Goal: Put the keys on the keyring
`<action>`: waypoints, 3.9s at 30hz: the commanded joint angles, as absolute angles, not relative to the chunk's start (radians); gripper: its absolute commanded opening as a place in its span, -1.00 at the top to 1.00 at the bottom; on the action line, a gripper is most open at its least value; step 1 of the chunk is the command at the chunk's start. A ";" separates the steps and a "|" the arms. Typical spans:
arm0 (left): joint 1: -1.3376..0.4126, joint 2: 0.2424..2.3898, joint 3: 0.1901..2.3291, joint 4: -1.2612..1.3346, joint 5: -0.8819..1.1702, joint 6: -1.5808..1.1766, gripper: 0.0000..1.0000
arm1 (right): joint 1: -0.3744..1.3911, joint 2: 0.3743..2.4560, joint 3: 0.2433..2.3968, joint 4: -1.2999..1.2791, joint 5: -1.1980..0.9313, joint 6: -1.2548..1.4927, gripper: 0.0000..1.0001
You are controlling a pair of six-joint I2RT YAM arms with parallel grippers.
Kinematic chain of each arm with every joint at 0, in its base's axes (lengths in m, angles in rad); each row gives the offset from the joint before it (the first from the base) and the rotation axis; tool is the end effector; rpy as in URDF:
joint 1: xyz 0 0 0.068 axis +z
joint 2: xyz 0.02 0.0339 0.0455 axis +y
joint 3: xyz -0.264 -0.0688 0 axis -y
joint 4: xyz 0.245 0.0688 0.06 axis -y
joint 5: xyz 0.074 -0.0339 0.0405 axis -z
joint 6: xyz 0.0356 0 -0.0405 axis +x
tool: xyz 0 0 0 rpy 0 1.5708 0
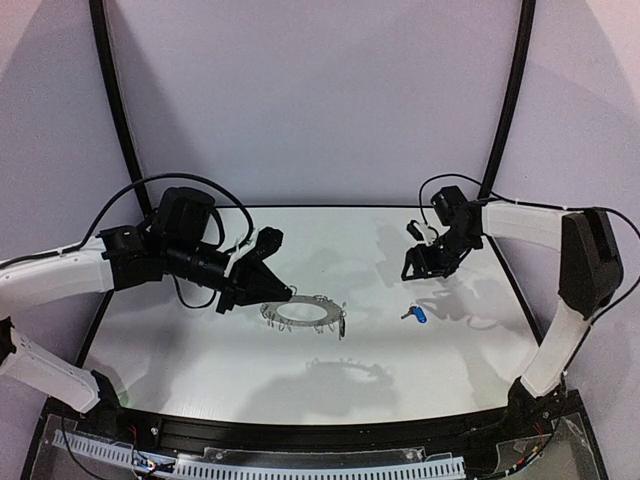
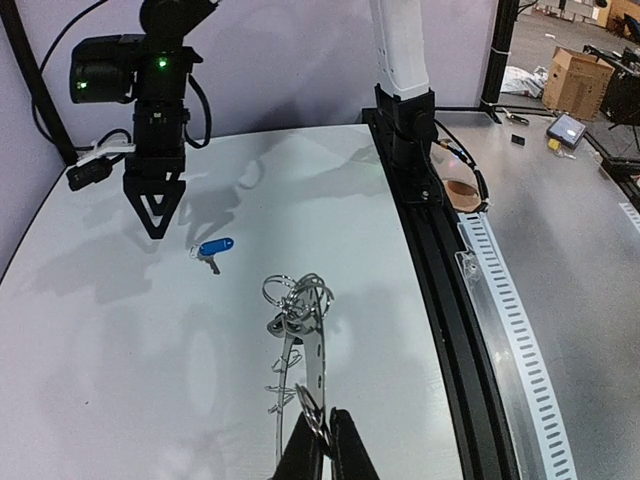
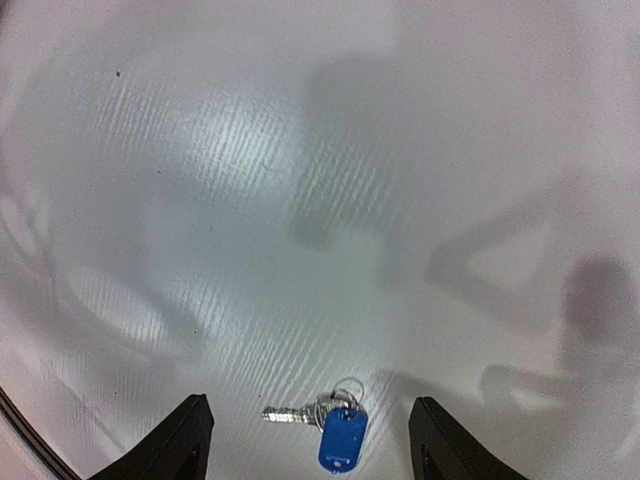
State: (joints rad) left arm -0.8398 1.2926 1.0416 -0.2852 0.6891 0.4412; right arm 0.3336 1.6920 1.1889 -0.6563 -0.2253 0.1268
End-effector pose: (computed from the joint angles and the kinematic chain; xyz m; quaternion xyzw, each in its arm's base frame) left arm 0.1747 -0.2288 0.3128 0.6228 0.5561 -0.3799 0.3981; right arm 0.3177 0.1185 0.2104 -0.1232 0.9651 0.1534 0.1725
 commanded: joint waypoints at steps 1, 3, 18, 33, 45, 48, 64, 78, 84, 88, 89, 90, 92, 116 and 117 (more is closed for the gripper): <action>-0.837 1.242 1.025 -0.286 0.685 0.457 0.98 | 0.302 1.814 1.351 -0.880 -0.400 -0.206 -0.34; -0.838 1.241 1.022 -0.290 0.690 0.465 0.98 | 0.302 1.865 1.413 -0.955 -0.394 -0.303 -0.26; -0.838 1.272 1.057 -0.354 0.652 0.483 0.99 | 0.301 2.146 1.688 -1.243 -0.299 -0.647 0.15; -0.837 1.314 1.091 -0.365 0.660 0.471 0.98 | 0.304 2.256 1.766 -1.327 -0.342 -0.705 0.38; -0.838 1.324 1.101 -0.362 0.653 0.475 0.98 | 0.304 2.291 1.777 -1.346 -0.316 -0.700 0.59; -0.838 1.323 1.101 -0.361 0.649 0.476 0.98 | 0.304 2.292 1.779 -1.347 -0.319 -0.697 0.62; -0.837 1.314 1.089 -0.327 0.635 0.438 0.98 | 0.328 2.222 1.718 -1.259 -0.396 -0.674 1.00; -0.838 1.273 1.027 -0.111 0.625 0.349 0.98 | 0.419 1.492 1.114 -0.264 -0.632 0.011 1.00; -0.838 1.298 1.053 -0.079 0.699 0.330 0.98 | 0.530 1.335 0.957 0.120 -0.531 0.235 1.00; -0.838 1.314 1.064 -0.061 0.741 0.307 0.99 | 0.619 1.282 0.887 0.345 -0.610 0.182 1.00; -0.838 1.313 1.064 -0.060 0.753 0.307 0.99 | 0.627 1.282 0.880 0.374 -0.678 0.174 1.00; -0.838 1.312 1.064 -0.061 0.758 0.309 0.99 | 0.628 1.282 0.873 0.395 -0.685 0.183 1.00; -0.838 1.305 1.066 -0.067 0.762 0.308 0.98 | 0.631 1.287 0.862 0.434 -0.748 0.196 1.00; -0.838 1.290 1.128 -0.218 0.710 0.502 0.98 | 0.801 1.142 0.810 0.462 -0.955 0.118 1.00; -0.838 1.299 1.147 -0.231 0.738 0.535 0.98 | 0.817 1.163 0.836 0.423 -0.878 0.111 1.00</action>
State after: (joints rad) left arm -0.8398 1.3087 1.0828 -0.2096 0.6781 0.4400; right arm 0.7712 1.1286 0.7891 0.4725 -1.0428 0.0963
